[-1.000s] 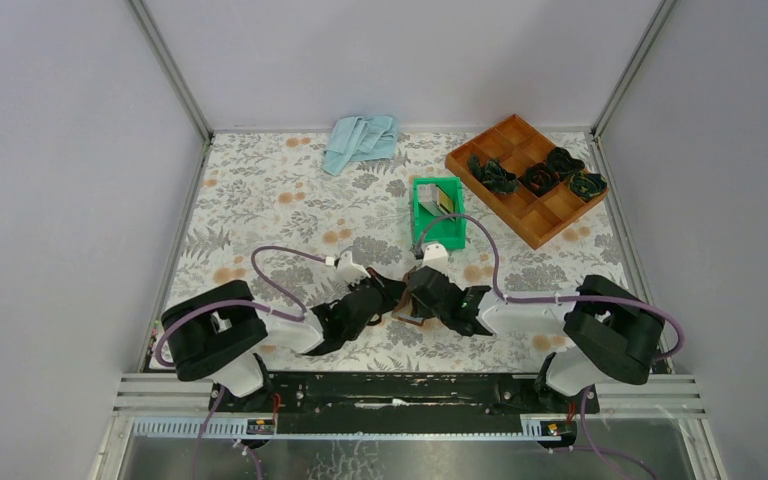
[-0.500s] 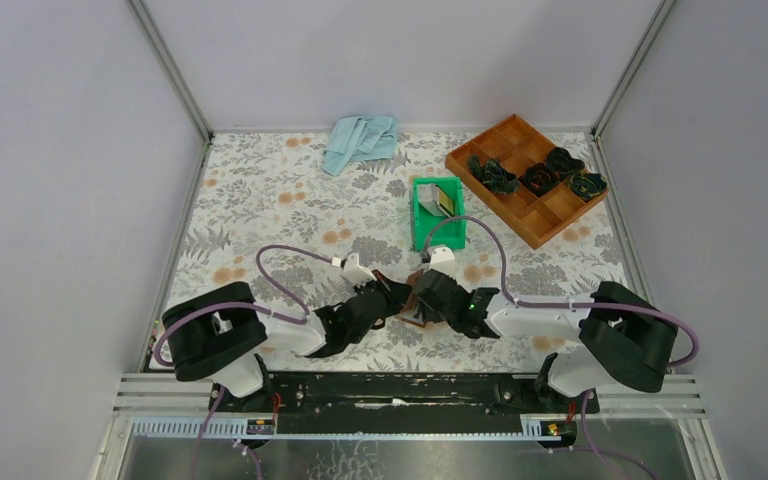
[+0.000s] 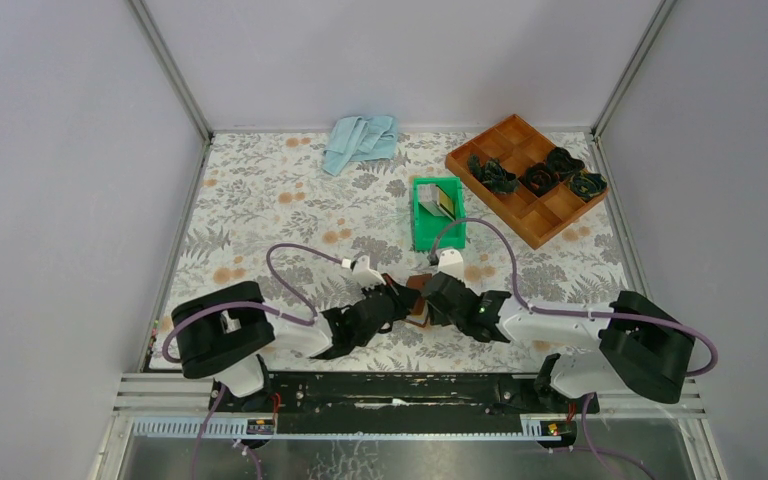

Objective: Put the credit cards into the card holder
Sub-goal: Close the card holder at the center of the board.

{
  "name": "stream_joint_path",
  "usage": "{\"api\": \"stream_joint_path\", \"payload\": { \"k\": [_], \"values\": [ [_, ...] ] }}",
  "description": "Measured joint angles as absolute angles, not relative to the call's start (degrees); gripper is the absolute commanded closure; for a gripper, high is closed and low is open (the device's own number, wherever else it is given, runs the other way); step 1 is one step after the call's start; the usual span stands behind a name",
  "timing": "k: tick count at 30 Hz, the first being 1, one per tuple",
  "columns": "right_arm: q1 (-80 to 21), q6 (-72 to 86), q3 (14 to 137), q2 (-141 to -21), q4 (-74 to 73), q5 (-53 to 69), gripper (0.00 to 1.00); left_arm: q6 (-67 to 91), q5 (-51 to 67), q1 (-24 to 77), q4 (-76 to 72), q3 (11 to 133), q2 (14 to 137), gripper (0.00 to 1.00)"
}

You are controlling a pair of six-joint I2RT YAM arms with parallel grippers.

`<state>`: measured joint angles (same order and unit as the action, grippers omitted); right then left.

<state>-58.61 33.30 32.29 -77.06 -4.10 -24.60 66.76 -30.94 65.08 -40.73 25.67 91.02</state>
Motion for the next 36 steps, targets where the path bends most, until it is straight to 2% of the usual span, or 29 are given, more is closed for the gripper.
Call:
{"api": "stream_joint_path", "payload": {
  "k": [15, 26, 36],
  "values": [
    [-58.63, 34.63, 30.06, -69.97, -7.38, -27.03, 0.54, 65.60, -30.85, 68.58, -38.61, 28.58, 95.59, 1.00],
    [-58.63, 36.84, 29.26, -63.42, -10.74, -28.47, 0.53, 65.65, -32.62, 70.54, -30.35, 31.81, 96.95, 1.00],
    [-58.63, 38.94, 28.97, -65.47, -11.51, -29.10, 0.53, 68.99, -35.48, 71.53, -27.81, 34.02, 98.56, 1.00]
  ]
}}
